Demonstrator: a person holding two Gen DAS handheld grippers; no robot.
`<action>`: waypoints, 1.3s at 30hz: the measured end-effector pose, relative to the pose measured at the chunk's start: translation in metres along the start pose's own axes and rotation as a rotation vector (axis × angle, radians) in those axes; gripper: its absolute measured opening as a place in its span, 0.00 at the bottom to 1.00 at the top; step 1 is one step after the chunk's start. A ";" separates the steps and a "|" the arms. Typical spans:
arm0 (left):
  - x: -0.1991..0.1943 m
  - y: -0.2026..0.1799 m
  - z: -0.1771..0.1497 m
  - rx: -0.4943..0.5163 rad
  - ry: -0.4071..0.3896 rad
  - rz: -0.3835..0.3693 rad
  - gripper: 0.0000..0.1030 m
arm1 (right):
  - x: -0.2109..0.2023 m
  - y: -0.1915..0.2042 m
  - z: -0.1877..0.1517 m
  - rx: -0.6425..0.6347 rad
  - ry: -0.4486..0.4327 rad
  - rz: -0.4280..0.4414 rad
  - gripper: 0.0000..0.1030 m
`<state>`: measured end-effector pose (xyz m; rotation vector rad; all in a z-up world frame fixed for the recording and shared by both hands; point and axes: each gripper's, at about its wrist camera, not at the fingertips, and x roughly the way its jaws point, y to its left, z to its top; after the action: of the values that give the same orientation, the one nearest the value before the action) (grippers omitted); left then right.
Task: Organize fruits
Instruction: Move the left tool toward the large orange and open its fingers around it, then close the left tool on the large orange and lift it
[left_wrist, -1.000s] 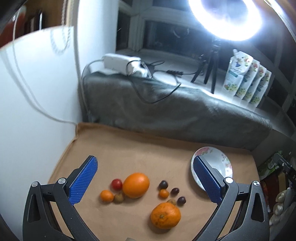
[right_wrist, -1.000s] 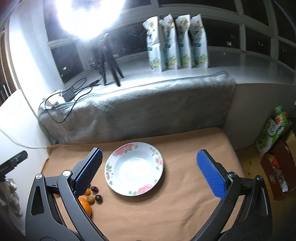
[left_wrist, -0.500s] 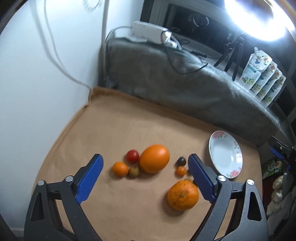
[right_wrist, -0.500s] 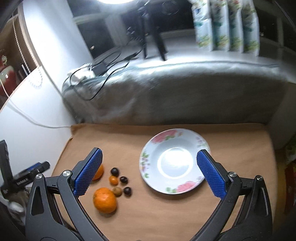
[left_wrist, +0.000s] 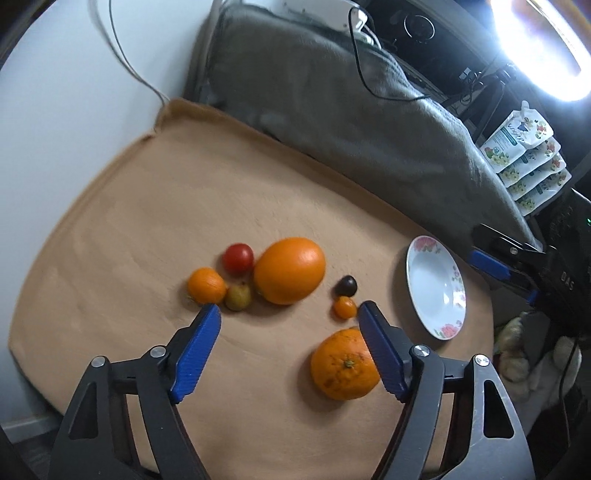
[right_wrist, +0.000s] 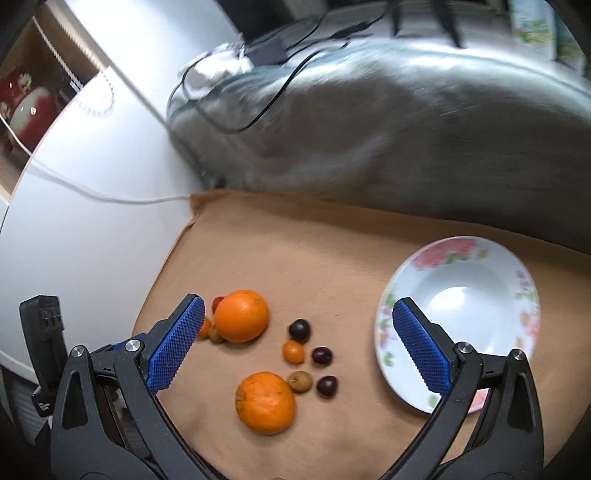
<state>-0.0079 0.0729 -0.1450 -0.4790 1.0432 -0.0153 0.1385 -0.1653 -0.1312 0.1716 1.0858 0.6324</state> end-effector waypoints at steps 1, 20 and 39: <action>0.003 0.001 0.000 -0.003 0.006 -0.007 0.73 | 0.006 0.002 0.002 -0.001 0.019 0.016 1.00; 0.050 0.002 0.013 0.000 0.072 -0.040 0.53 | 0.121 0.025 0.021 0.026 0.301 0.180 0.99; 0.070 0.006 0.019 -0.005 0.115 -0.019 0.47 | 0.182 0.039 0.010 0.033 0.441 0.214 0.87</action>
<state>0.0424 0.0694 -0.1971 -0.4976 1.1513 -0.0579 0.1884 -0.0302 -0.2493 0.1831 1.5158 0.8696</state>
